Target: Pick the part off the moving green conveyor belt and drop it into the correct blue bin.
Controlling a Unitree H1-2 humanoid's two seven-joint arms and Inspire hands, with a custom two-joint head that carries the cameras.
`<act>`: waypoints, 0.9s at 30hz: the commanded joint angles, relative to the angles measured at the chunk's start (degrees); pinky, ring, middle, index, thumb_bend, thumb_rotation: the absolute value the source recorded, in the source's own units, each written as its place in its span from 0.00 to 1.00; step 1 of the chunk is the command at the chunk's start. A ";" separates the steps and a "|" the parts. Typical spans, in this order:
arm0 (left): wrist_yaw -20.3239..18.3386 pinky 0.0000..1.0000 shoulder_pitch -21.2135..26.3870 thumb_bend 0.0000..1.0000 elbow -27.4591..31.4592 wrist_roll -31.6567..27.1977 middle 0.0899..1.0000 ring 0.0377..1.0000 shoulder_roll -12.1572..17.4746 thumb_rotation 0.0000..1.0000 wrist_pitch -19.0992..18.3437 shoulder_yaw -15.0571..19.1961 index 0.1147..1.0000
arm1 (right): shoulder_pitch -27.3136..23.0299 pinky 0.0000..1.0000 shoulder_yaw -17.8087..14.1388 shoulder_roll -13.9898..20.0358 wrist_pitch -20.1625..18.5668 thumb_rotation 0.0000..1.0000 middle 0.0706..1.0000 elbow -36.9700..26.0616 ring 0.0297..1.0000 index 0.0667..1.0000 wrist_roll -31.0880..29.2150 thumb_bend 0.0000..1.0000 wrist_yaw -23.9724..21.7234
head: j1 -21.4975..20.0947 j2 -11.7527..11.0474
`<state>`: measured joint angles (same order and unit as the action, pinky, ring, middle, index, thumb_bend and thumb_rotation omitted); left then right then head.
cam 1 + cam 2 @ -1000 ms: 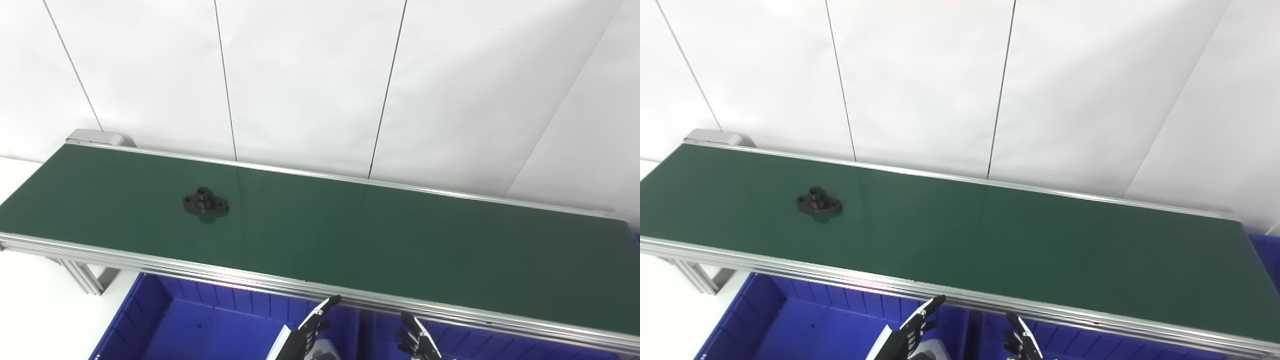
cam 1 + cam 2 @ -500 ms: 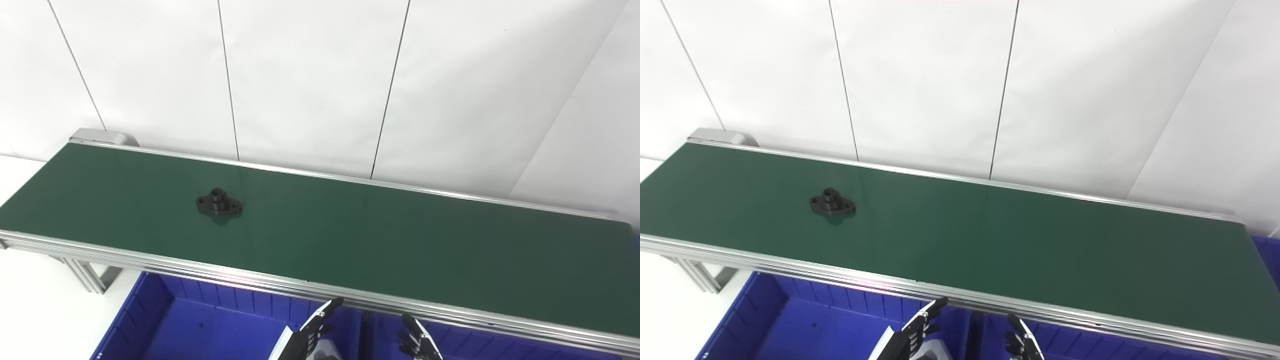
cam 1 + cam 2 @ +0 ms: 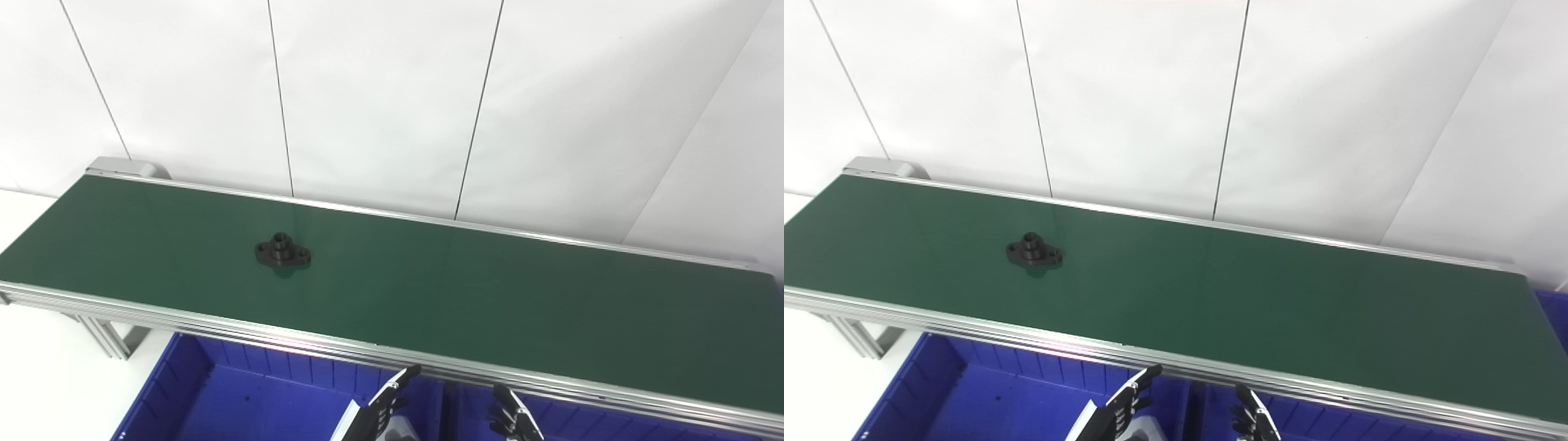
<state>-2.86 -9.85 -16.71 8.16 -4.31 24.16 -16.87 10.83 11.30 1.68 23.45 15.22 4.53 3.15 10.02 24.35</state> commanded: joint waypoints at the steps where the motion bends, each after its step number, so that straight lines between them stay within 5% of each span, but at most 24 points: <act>1: 0.02 0.92 1.07 0.97 1.56 -0.20 0.97 0.99 -1.12 0.83 1.56 -0.11 0.90 | -0.09 0.80 0.45 0.25 3.48 0.93 0.88 -2.99 0.85 0.87 -0.04 0.81 0.18 | -0.06 0.21; 12: 0.68 0.92 2.10 0.96 0.73 0.32 0.97 0.98 -2.12 0.86 1.78 -0.28 0.91 | 4.32 0.87 -1.53 1.60 3.47 0.90 0.93 -17.89 0.88 0.99 -8.05 0.76 -6.04 | -1.00 0.54; 18: 0.70 0.95 2.82 0.95 0.10 0.26 0.98 1.00 -2.28 0.87 1.95 -0.27 0.92 | 2.70 0.83 -4.09 3.51 3.48 0.89 0.90 -23.10 0.86 0.97 -4.17 0.82 -6.38 | -1.68 0.61; 21: 0.79 0.95 3.14 0.96 -0.27 0.37 0.98 1.00 -2.36 0.88 1.81 -0.26 0.92 | 0.90 0.84 -4.55 5.35 3.48 0.83 0.89 -24.99 0.87 0.93 -1.38 0.85 -6.27 | -1.99 0.54; 24: 1.08 0.96 3.44 0.96 -0.55 0.95 0.98 1.00 -2.41 0.90 1.69 -0.37 0.92 | -2.06 0.77 -5.08 7.60 3.48 0.71 0.83 -25.65 0.83 0.77 0.76 0.97 -5.71 | -2.07 0.54; 27: 1.22 0.97 3.72 0.94 -0.77 1.28 0.98 1.00 -2.47 0.89 1.81 -0.42 0.92 | -5.22 0.73 -6.06 8.96 3.47 0.67 0.80 -25.44 0.80 0.75 1.06 1.00 -5.51 | -2.08 0.54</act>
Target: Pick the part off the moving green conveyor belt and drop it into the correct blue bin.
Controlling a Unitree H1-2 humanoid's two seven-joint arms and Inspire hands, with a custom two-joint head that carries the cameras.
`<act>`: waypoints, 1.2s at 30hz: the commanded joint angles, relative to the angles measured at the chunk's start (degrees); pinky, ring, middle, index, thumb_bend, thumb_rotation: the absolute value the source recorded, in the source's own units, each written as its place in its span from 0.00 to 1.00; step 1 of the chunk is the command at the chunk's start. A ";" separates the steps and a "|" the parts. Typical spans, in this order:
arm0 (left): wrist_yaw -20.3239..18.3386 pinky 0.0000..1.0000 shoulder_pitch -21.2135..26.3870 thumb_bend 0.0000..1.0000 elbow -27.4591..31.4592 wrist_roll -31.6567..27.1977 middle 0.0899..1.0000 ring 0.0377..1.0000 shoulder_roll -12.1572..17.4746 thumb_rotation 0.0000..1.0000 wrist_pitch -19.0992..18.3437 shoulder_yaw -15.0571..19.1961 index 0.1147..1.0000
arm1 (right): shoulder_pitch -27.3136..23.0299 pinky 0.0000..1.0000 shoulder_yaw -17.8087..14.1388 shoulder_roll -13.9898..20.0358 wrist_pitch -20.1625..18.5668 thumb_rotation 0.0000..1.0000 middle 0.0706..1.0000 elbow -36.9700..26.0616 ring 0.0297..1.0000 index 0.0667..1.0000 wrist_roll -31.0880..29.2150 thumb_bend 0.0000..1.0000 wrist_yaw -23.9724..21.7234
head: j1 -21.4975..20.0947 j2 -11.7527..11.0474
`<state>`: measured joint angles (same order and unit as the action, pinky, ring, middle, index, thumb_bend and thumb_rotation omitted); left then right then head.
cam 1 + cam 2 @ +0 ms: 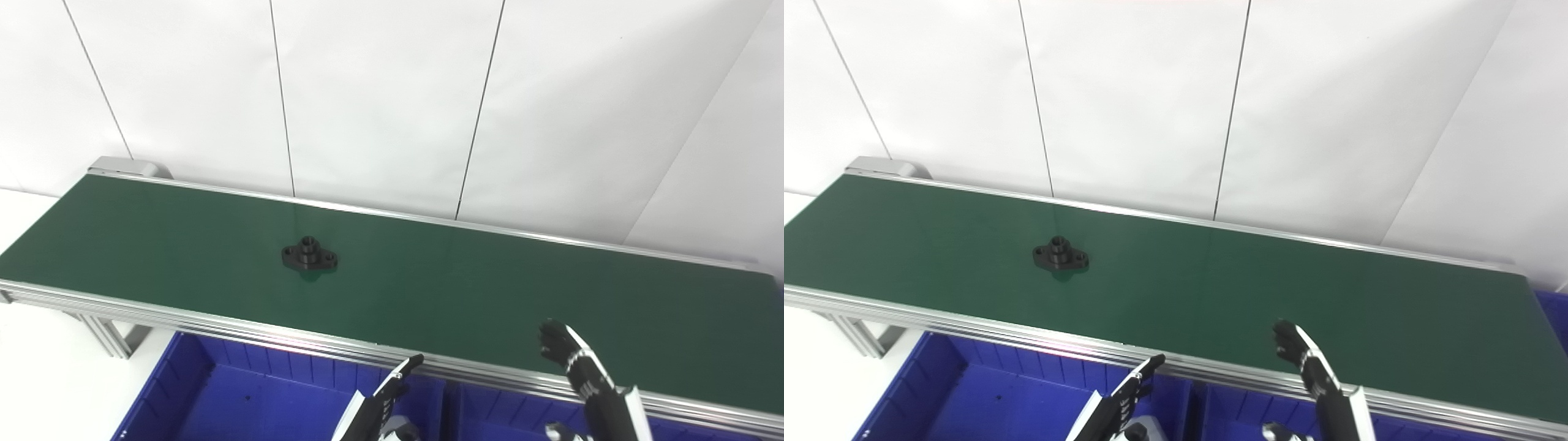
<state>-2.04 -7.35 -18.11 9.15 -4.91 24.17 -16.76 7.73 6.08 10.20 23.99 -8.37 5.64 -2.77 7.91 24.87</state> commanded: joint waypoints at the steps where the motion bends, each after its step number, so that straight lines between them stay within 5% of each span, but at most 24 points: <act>1: 0.42 0.97 1.31 0.94 0.51 0.26 0.98 1.00 -1.93 0.89 1.91 -0.50 0.92 | -3.36 0.72 -1.31 0.68 2.86 0.66 0.80 -1.63 0.79 0.76 -0.17 1.00 0.30 | 0.02 0.03; 13: 0.38 0.98 2.03 0.93 -0.59 -0.04 0.99 1.00 -2.12 0.89 2.13 -0.49 0.93 | -15.39 0.69 -3.39 2.53 -4.25 0.66 0.83 2.38 0.78 0.90 4.68 0.94 -1.30 | -0.20 -0.06; 25: 0.65 0.97 2.99 0.93 -1.79 0.21 0.99 1.00 -2.57 0.89 2.31 -0.52 0.94 | -27.95 0.81 -1.77 3.69 -8.90 0.59 0.86 11.80 0.85 0.98 9.21 0.96 -3.61 | 0.27 -0.55; 36: 1.73 0.94 3.27 0.93 -1.93 0.93 0.98 1.00 -3.16 0.88 2.27 -1.03 0.92 | -38.42 0.69 1.86 2.56 -15.32 0.57 0.83 22.23 0.80 1.00 18.44 1.00 -1.65 | 0.95 -0.66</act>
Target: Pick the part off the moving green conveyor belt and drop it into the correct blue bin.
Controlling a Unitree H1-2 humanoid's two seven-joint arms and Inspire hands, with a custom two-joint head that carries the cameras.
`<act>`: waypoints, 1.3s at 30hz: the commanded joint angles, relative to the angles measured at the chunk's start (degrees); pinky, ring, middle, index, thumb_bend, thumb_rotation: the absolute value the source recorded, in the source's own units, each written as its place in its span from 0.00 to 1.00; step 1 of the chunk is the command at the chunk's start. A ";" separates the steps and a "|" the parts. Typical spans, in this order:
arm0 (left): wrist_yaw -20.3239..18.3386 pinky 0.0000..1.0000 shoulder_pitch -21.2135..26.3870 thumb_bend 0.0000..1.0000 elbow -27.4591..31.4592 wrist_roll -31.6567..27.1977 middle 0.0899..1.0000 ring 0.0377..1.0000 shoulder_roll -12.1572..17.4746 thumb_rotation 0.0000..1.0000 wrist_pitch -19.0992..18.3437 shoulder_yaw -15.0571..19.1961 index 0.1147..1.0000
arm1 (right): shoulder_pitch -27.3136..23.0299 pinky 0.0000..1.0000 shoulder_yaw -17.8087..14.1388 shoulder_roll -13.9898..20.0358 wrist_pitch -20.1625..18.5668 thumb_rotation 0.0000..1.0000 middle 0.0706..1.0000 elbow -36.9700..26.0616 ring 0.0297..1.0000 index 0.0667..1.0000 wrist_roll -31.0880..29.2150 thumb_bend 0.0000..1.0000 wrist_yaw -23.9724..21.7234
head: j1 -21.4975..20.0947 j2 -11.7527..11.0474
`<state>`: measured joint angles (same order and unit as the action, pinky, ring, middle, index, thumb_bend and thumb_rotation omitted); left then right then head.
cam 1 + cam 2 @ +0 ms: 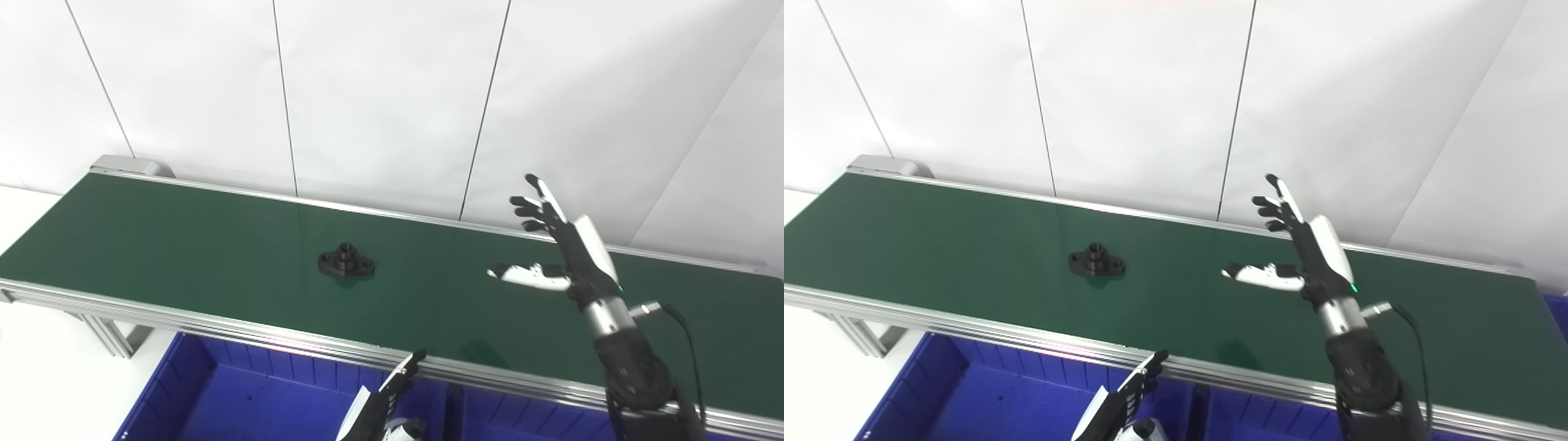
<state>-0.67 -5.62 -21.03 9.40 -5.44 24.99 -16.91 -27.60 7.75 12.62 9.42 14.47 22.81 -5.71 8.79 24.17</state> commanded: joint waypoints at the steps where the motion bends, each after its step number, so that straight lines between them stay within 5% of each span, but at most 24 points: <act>1: 0.40 0.94 1.51 0.94 1.13 0.76 0.98 1.00 -2.69 0.88 1.38 -0.94 0.92 | -3.67 0.68 0.62 0.15 -1.25 0.57 0.82 -0.21 0.80 1.00 2.06 1.00 1.33 | 0.22 0.08; 14: -0.25 0.96 0.09 0.93 3.64 0.22 0.98 1.00 -1.61 0.89 1.41 -1.34 0.93 | -10.49 0.63 5.04 -4.28 -6.24 0.43 0.77 6.46 0.75 0.95 8.46 0.98 3.18 | -1.27 0.59; 24: -0.62 0.96 -0.53 0.96 4.88 -0.17 0.99 1.00 -1.40 0.88 0.61 -1.42 0.92 | -14.57 0.60 8.84 -7.76 -8.90 0.46 0.77 15.62 0.74 0.95 12.76 1.00 6.58 | -1.60 0.79; 34: 0.29 0.94 -1.01 0.93 5.92 1.50 0.98 1.00 -2.15 0.88 0.36 -1.86 0.92 | -19.00 0.64 13.36 -7.69 -8.86 0.55 0.78 25.89 0.77 0.90 15.88 1.00 8.36 | -0.54 0.98; 39: 0.22 0.92 -1.39 0.93 6.61 1.62 0.98 0.99 -2.48 0.88 -0.12 -2.14 0.92 | -20.54 0.81 16.04 -7.68 -7.50 0.56 0.78 31.99 0.80 0.89 17.61 1.00 11.46 | -0.07 1.21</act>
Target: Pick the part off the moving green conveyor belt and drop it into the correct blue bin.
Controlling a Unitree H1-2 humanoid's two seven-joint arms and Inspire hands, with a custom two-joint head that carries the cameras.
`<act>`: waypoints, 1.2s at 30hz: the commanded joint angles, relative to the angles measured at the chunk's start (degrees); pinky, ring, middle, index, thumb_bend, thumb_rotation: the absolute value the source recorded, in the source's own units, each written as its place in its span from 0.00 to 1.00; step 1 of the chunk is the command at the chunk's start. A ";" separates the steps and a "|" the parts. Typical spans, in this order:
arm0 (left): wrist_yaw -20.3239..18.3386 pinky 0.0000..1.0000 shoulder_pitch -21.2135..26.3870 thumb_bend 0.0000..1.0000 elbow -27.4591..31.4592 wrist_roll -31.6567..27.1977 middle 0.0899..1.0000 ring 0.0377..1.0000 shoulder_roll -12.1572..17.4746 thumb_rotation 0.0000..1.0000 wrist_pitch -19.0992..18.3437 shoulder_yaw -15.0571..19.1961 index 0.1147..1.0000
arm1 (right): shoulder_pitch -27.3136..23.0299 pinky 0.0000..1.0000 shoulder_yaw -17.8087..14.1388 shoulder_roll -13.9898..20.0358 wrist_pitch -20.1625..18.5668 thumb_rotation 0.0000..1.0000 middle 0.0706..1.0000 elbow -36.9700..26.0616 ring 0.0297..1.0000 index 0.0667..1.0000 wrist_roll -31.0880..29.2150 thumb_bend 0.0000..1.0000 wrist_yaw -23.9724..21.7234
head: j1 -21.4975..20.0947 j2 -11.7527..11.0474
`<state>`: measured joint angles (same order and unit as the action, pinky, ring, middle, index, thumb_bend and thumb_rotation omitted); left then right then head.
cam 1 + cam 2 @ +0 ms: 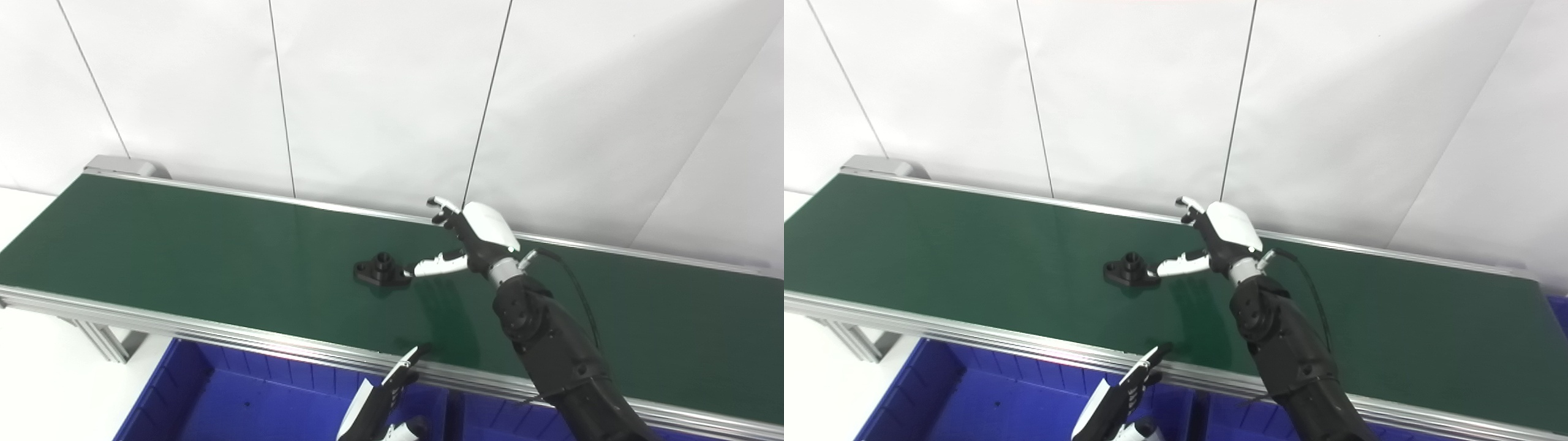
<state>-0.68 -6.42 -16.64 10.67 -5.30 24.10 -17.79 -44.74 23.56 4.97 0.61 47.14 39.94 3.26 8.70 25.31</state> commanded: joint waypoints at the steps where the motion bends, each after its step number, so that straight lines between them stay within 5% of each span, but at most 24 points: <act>1: 0.16 0.93 -0.65 0.93 2.34 0.27 0.98 0.99 -2.65 0.88 0.76 -1.32 0.92 | -3.43 0.83 0.53 -0.01 1.31 0.56 0.78 -0.24 0.80 0.89 0.57 1.00 2.84 | 0.12 0.15; 15: 0.10 0.93 -1.17 0.94 3.84 0.46 0.98 0.99 -2.82 0.87 -0.47 -1.89 0.92 | -3.88 0.87 5.80 0.96 1.05 0.57 0.81 3.51 0.82 0.89 3.38 1.00 3.93 | 0.86 0.81; 36: 0.32 0.93 -2.20 0.95 5.23 0.84 0.98 0.99 -3.30 0.86 -1.24 -2.42 0.92 | -3.99 0.78 6.42 0.95 0.50 0.53 0.79 5.90 0.79 0.85 2.88 0.99 3.31 | 1.68 1.72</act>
<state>-0.68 -7.08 -13.09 11.59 -5.33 22.11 -18.54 -45.13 30.05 6.07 0.61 54.02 43.00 5.60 10.37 26.98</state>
